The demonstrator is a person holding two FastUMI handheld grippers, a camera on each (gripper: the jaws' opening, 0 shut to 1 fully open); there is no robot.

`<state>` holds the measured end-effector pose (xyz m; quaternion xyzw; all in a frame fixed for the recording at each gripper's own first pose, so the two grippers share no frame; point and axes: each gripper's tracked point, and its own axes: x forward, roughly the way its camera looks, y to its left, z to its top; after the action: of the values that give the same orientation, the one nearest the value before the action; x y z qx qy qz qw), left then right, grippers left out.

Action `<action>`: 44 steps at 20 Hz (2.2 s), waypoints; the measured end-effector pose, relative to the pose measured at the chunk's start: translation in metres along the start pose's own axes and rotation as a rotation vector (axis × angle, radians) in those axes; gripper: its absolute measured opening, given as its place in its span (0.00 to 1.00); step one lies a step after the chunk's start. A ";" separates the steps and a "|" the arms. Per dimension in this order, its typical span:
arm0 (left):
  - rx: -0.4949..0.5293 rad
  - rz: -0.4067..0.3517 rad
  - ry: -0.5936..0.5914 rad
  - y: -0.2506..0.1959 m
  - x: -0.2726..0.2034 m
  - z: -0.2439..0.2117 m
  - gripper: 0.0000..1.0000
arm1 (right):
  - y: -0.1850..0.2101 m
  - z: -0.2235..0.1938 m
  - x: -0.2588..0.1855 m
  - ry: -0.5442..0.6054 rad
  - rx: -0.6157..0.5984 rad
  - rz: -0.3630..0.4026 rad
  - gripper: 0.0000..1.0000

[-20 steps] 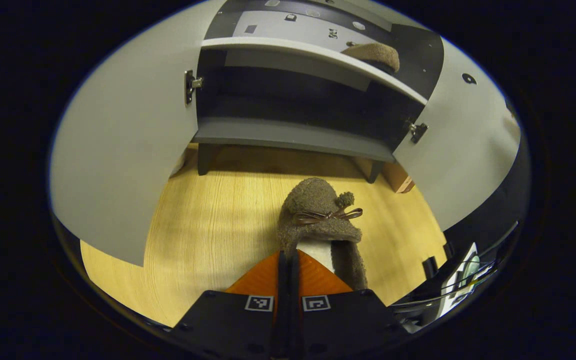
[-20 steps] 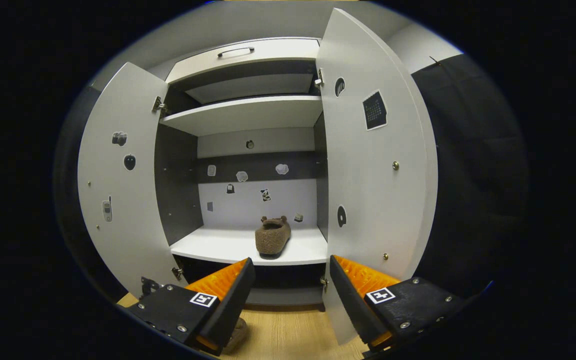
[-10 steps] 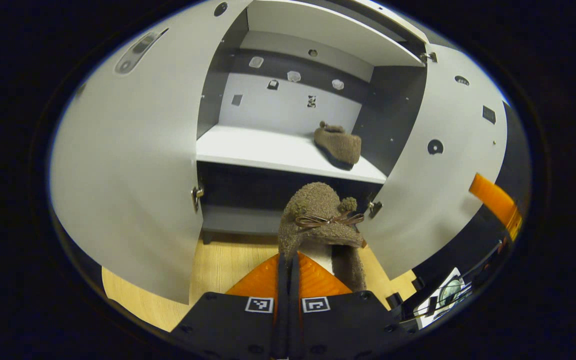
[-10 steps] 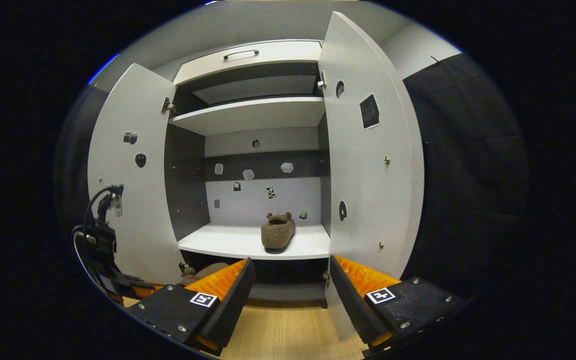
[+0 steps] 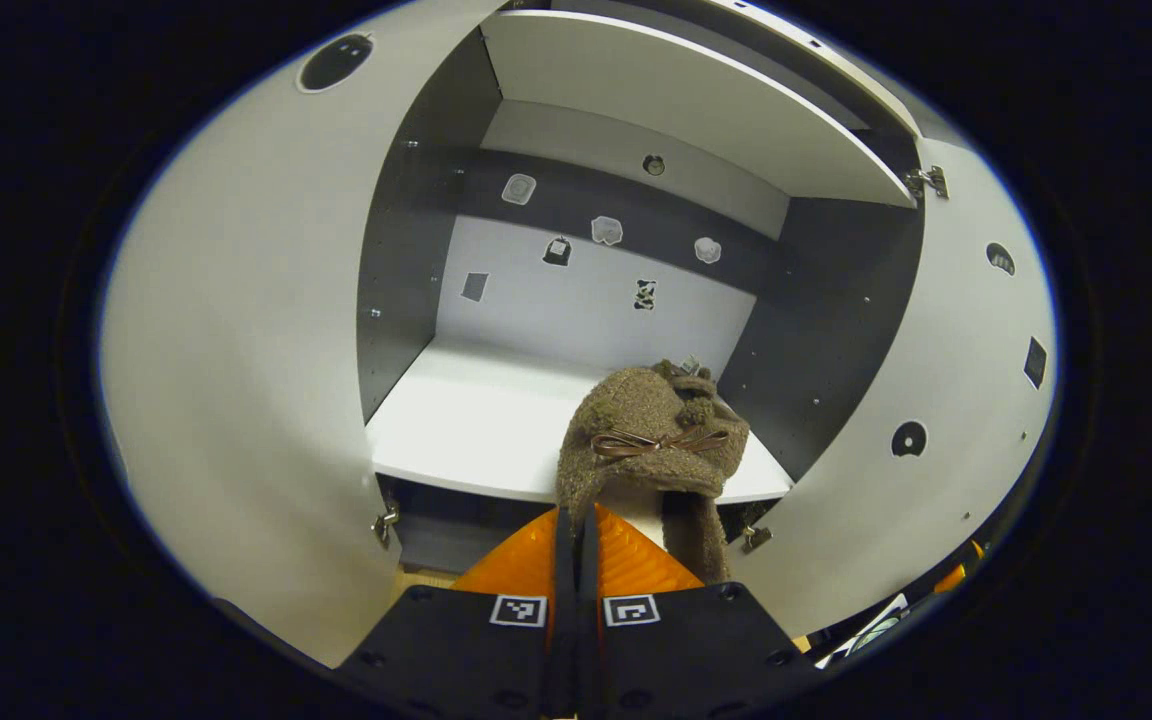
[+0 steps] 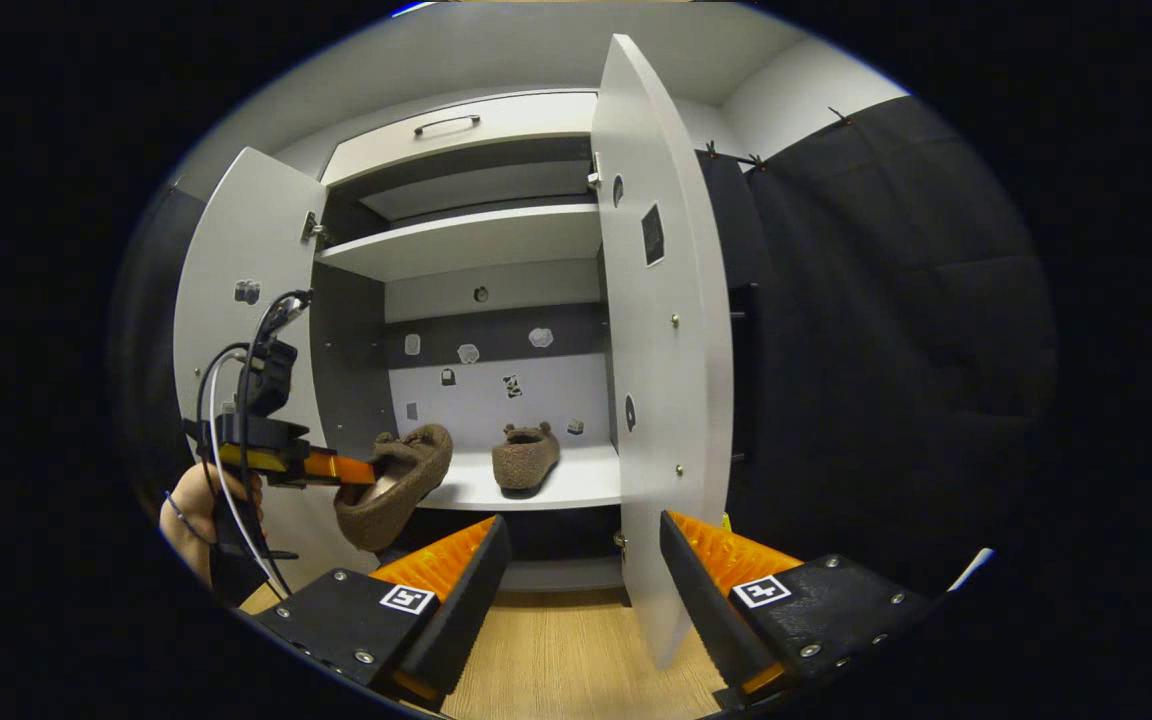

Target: Grab one shoe with the right hand and put it into the shoe cabinet, grab the other shoe with the left hand and put it into the shoe cabinet; then close the right door with the right hand and the left door with the left hand.

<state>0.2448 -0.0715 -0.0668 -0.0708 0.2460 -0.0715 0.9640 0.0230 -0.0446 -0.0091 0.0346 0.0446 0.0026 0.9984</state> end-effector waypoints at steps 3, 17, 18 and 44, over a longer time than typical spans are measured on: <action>-0.006 0.023 -0.004 0.003 0.031 0.026 0.07 | -0.016 0.003 -0.007 -0.013 0.012 -0.026 0.92; 0.063 0.130 0.050 0.032 0.156 0.056 0.07 | -0.054 -0.015 -0.001 0.024 0.038 -0.085 0.92; 0.068 0.130 0.055 0.033 0.158 0.055 0.07 | -0.055 -0.017 0.001 0.027 0.044 -0.085 0.92; 0.207 0.063 -0.376 -0.016 -0.086 0.101 0.96 | -0.114 -0.034 0.009 0.040 0.081 -0.148 0.92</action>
<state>0.2179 -0.0618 0.0634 0.0240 0.0554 -0.0518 0.9968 0.0294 -0.1563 -0.0513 0.0717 0.0669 -0.0725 0.9925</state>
